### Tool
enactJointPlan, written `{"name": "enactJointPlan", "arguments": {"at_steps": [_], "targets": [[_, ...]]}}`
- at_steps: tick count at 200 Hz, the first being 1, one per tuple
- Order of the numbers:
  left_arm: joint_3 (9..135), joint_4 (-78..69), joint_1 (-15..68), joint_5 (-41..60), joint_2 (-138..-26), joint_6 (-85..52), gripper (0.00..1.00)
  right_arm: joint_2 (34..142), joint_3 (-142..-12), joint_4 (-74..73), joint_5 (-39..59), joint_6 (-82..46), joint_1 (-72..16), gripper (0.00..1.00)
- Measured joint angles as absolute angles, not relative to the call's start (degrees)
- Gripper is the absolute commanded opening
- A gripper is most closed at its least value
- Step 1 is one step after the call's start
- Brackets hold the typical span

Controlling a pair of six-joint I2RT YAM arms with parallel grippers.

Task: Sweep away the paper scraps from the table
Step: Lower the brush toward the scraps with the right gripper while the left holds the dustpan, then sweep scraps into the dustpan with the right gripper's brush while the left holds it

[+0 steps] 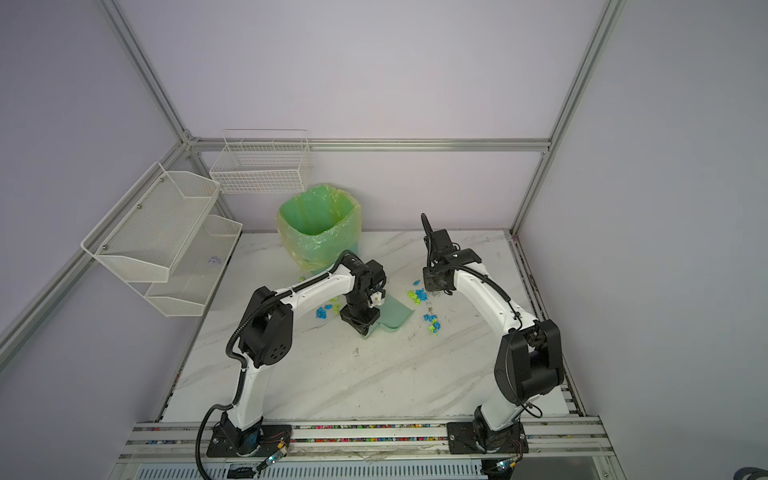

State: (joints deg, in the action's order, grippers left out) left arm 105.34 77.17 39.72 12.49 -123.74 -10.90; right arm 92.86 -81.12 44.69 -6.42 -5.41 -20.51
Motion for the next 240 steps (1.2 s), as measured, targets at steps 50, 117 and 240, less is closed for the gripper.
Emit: {"name": "enactJointPlan", "arguments": {"at_steps": [50, 117, 240], "targets": [[105.3, 76.8, 38.7, 13.8, -124.0, -10.9, 0.0, 89.4, -77.3, 43.2, 0.9, -4.6, -21.1, 0.0], [105.3, 76.3, 38.3, 14.8, -125.1, -10.3, 0.0, 84.2, -76.1, 43.9, 11.6, -5.1, -26.0, 0.0], [105.3, 75.6, 38.3, 14.9, -125.1, -10.3, 0.0, 93.1, -86.8, 44.3, -8.1, -6.0, -22.8, 0.0]]}}
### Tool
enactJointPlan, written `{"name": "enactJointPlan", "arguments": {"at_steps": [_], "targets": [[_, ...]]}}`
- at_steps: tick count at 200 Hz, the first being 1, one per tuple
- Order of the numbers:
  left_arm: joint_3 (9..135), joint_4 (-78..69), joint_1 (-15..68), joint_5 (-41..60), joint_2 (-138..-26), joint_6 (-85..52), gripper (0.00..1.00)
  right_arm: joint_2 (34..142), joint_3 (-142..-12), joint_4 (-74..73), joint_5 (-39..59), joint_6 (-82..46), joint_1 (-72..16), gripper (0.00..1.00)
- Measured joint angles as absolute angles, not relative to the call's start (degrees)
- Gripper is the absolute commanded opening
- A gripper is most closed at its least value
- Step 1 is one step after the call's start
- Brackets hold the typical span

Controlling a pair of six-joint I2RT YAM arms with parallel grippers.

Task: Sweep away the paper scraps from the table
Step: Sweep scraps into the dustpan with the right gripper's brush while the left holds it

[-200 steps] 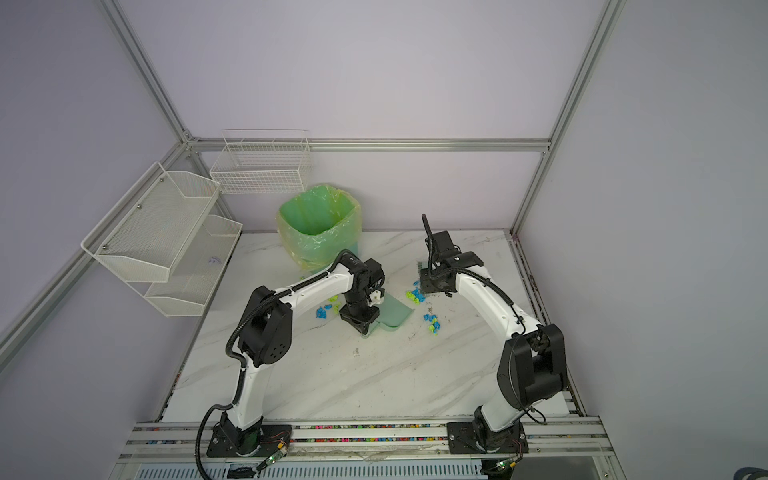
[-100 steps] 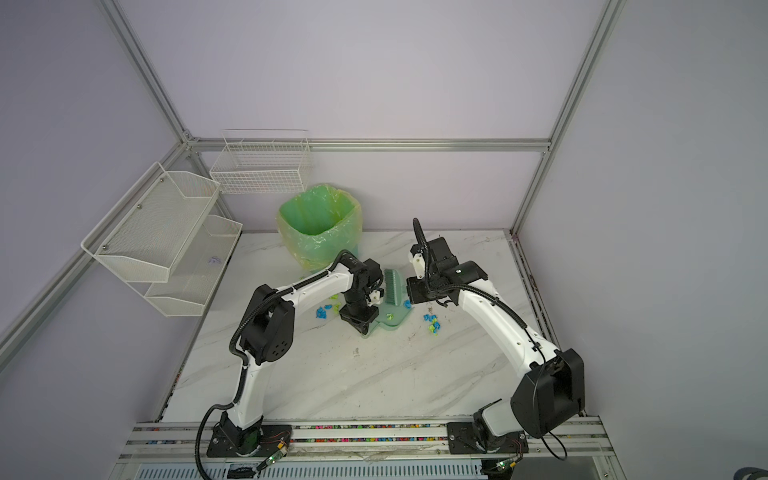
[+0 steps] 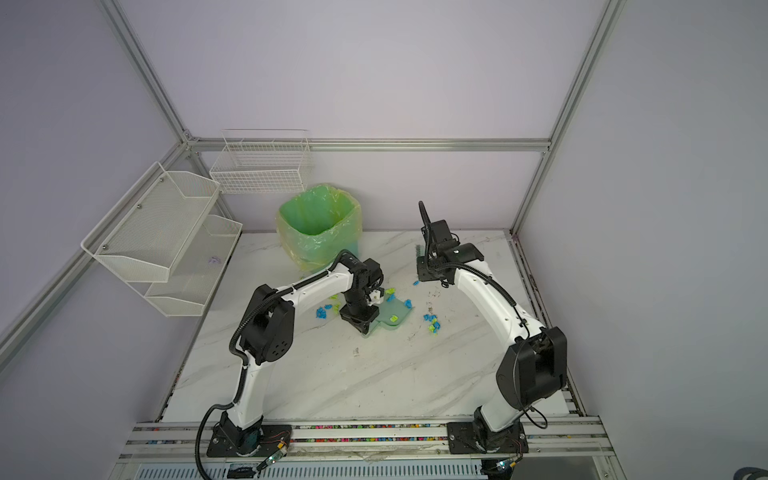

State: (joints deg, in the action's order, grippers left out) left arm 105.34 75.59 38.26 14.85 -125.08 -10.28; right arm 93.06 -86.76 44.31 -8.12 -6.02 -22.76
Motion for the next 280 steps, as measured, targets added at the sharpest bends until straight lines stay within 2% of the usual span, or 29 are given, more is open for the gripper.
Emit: {"name": "enactJointPlan", "arguments": {"at_steps": [45, 153, 187, 226, 257, 280], "targets": [[105.3, 75.5, 38.0, 14.8, -125.1, -10.3, 0.0, 98.4, -86.8, 41.9, -12.2, -4.1, -22.8, 0.0], [105.3, 75.3, 37.8, 15.0, -125.1, -10.3, 0.0, 99.0, -81.7, 34.2, -9.0, 5.2, -24.9, 0.0], [105.3, 75.3, 37.6, 15.3, -125.1, -10.3, 0.0, 96.9, -78.0, 34.1, -4.9, 5.0, -27.2, 0.0], [105.3, 75.3, 37.3, 15.4, -125.1, -10.3, 0.0, 88.2, -73.6, 36.0, 2.7, 3.9, -28.2, 0.0], [105.3, 75.3, 37.1, 15.8, -125.1, -10.3, 0.0, 82.9, -73.0, 37.2, 10.3, 2.9, -28.5, 0.0], [105.3, 75.1, 37.1, 16.2, -125.1, -10.3, 0.0, 81.9, -73.3, 37.1, 12.3, 1.9, -28.6, 0.0]]}}
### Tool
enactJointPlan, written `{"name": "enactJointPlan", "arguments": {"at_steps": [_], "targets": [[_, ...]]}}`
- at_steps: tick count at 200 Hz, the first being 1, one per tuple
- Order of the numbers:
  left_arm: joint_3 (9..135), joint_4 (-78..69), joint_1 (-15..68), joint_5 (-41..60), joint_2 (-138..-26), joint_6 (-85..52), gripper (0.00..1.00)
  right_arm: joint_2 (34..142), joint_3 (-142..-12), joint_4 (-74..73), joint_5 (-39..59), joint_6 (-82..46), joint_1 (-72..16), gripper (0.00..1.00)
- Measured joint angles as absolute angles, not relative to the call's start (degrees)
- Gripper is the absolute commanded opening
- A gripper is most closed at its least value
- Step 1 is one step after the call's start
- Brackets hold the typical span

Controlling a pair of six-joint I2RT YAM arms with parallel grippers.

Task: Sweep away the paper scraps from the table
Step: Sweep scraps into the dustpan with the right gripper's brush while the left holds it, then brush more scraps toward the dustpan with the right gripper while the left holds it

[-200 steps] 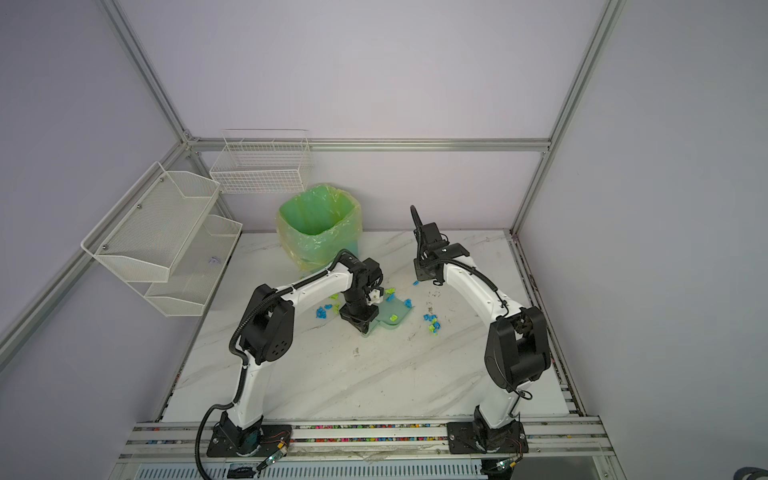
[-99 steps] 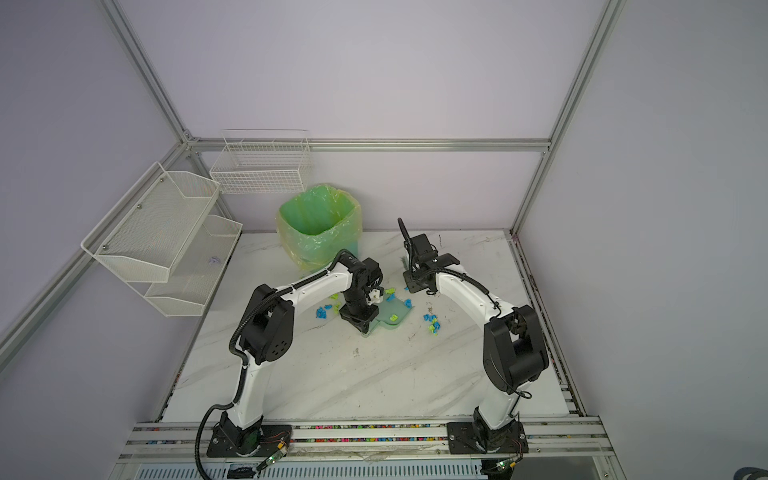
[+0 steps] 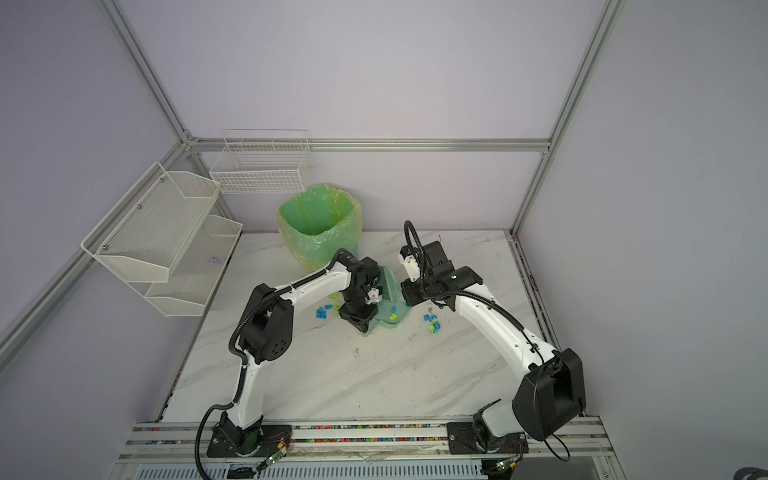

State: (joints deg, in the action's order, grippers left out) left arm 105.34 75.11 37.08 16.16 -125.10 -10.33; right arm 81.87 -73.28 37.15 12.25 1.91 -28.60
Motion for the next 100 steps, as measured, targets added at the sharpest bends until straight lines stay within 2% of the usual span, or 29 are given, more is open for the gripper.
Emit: {"name": "enactJointPlan", "arguments": {"at_steps": [100], "targets": [[105.3, 74.2, 37.0, 16.4, -125.1, -10.5, 0.0, 95.7, -80.9, 34.7, -0.3, -2.4, -25.3, 0.0]]}}
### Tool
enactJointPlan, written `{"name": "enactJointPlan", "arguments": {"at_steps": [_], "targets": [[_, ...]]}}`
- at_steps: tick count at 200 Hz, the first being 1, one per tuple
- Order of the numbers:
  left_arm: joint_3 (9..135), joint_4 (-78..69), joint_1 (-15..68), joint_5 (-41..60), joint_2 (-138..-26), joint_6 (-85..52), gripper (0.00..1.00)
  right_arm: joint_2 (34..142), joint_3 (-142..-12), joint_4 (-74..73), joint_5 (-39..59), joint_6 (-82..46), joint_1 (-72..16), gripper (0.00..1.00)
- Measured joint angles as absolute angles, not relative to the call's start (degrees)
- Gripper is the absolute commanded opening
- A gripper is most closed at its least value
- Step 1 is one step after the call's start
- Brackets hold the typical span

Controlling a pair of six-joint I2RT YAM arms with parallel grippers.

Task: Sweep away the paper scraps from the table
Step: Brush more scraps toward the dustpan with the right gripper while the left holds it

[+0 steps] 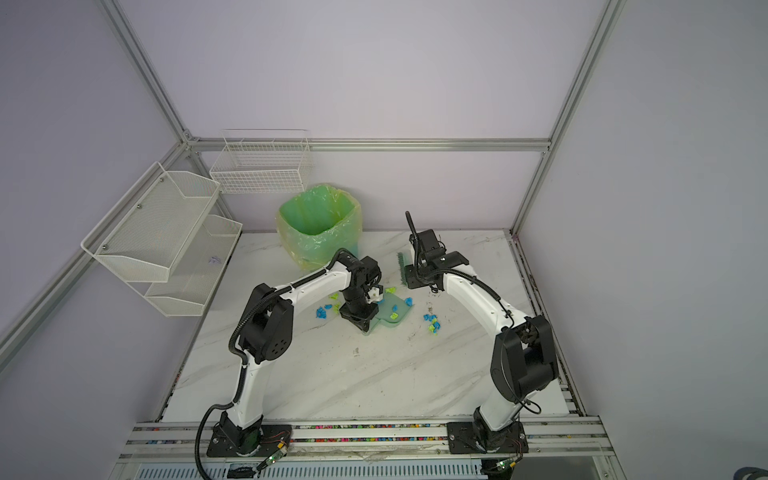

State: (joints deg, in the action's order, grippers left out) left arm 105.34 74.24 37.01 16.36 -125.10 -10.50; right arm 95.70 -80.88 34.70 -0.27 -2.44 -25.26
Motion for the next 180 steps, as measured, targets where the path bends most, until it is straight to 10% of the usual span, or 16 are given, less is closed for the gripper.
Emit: {"name": "enactJointPlan", "arguments": {"at_steps": [180], "targets": [[105.3, 74.0, 36.2, 17.0, -125.1, -10.5, 0.0, 79.3, -72.5, 37.6, 2.8, -7.1, -30.2, 0.0]]}}
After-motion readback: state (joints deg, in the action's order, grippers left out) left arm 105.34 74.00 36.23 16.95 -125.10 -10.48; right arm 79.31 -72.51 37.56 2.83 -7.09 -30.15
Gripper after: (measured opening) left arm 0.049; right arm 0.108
